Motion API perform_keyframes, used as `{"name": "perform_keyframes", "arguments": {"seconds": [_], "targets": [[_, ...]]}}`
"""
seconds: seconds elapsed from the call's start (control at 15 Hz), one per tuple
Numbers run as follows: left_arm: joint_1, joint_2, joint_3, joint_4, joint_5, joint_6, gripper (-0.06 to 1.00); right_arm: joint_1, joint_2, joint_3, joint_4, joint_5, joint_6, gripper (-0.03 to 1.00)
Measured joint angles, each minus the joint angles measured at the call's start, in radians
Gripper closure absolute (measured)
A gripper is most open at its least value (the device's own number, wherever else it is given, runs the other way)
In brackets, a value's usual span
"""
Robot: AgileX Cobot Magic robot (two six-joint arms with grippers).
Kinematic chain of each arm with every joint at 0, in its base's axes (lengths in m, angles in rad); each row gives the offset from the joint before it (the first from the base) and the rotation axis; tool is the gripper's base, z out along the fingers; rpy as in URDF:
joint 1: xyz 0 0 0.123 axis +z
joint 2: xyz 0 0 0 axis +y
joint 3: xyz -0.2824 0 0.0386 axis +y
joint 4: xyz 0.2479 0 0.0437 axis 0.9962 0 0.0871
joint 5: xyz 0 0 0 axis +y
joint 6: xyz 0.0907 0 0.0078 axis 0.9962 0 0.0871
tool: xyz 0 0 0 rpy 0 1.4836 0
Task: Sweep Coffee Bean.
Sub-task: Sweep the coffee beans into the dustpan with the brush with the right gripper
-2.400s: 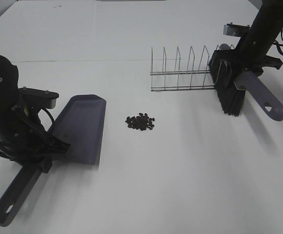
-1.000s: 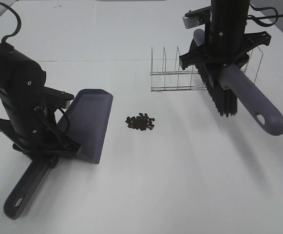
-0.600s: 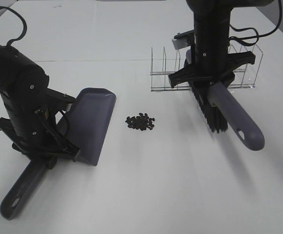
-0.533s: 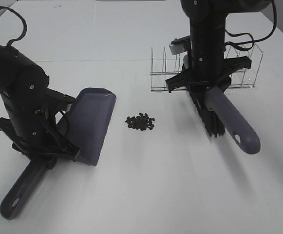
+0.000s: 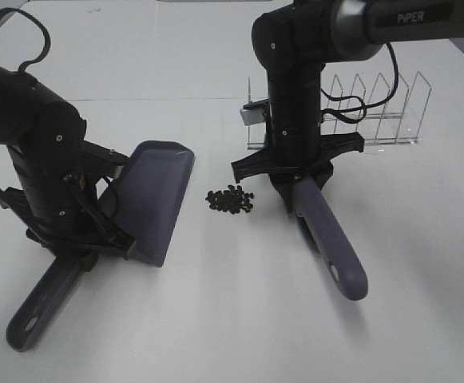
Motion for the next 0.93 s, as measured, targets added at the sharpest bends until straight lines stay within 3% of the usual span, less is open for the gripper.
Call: {"name": "perform_keyframes", "arguments": {"seconds": [0.27, 0.53, 0.8, 0.93], "targets": [[0.000, 0.004, -0.001, 0.000, -0.001, 0.006, 0.60, 0.019, 0.074, -0.121, 0.081, 0.013, 0.000, 0.67], [0.000, 0.005, -0.001, 0.000, -0.003, 0.007, 0.60, 0.028, 0.153, -0.265, 0.308, 0.011, -0.003, 0.67], [0.000, 0.005, -0.001, 0.000, -0.002, 0.007, 0.60, 0.028, 0.173, -0.291, 0.592, -0.056, -0.042, 0.67], [0.000, 0.005, -0.001, 0.000, 0.009, 0.003, 0.60, 0.028, 0.180, -0.291, 0.679, -0.070, -0.075, 0.67]]}}
